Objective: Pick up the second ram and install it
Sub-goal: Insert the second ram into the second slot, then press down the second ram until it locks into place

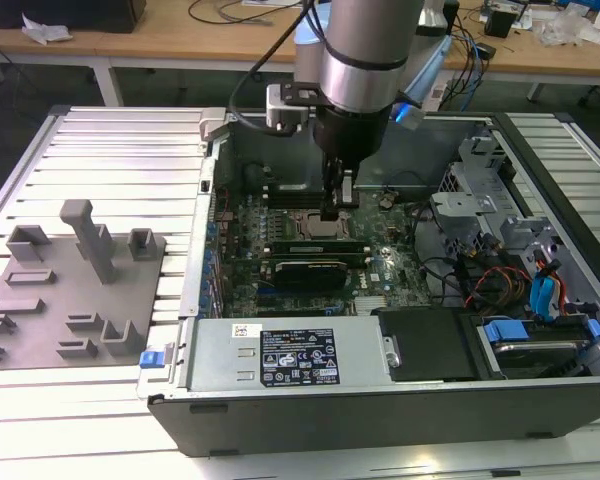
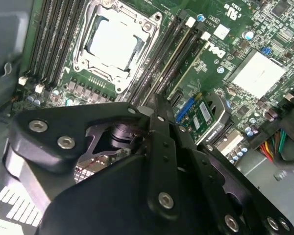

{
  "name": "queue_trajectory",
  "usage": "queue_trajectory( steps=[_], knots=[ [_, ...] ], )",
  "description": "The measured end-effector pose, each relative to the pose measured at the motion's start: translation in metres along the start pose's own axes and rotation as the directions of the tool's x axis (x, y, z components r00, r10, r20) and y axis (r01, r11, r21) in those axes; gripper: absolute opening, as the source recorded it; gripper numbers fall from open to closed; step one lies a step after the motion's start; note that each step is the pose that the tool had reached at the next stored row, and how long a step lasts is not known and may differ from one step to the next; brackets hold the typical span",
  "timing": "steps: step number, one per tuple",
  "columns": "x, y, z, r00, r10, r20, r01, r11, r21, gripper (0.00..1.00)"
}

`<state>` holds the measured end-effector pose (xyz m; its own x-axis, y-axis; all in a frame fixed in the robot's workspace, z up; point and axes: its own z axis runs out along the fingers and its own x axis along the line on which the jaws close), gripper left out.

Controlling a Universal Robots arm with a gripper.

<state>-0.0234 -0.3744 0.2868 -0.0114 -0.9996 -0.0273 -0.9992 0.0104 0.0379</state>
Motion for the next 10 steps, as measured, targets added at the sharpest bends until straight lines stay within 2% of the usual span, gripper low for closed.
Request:
queue_trajectory(
  steps=[6,7,8,10],
  knots=[
    [0.0000,0.0001,-0.0002,1.0000,0.000,0.0000,0.000,1.0000,0.0000,0.11],
    [0.0000,-0.0018,-0.0001,1.0000,0.000,-0.0002,0.000,1.0000,-0.0001,0.11],
    [-0.0001,-0.0158,0.0033,1.0000,0.000,-0.0003,0.000,1.0000,-0.0020,0.11],
    [-0.0001,-0.0306,0.0103,1.0000,0.000,-0.0009,0.000,1.0000,-0.0039,0.11]
  ],
)
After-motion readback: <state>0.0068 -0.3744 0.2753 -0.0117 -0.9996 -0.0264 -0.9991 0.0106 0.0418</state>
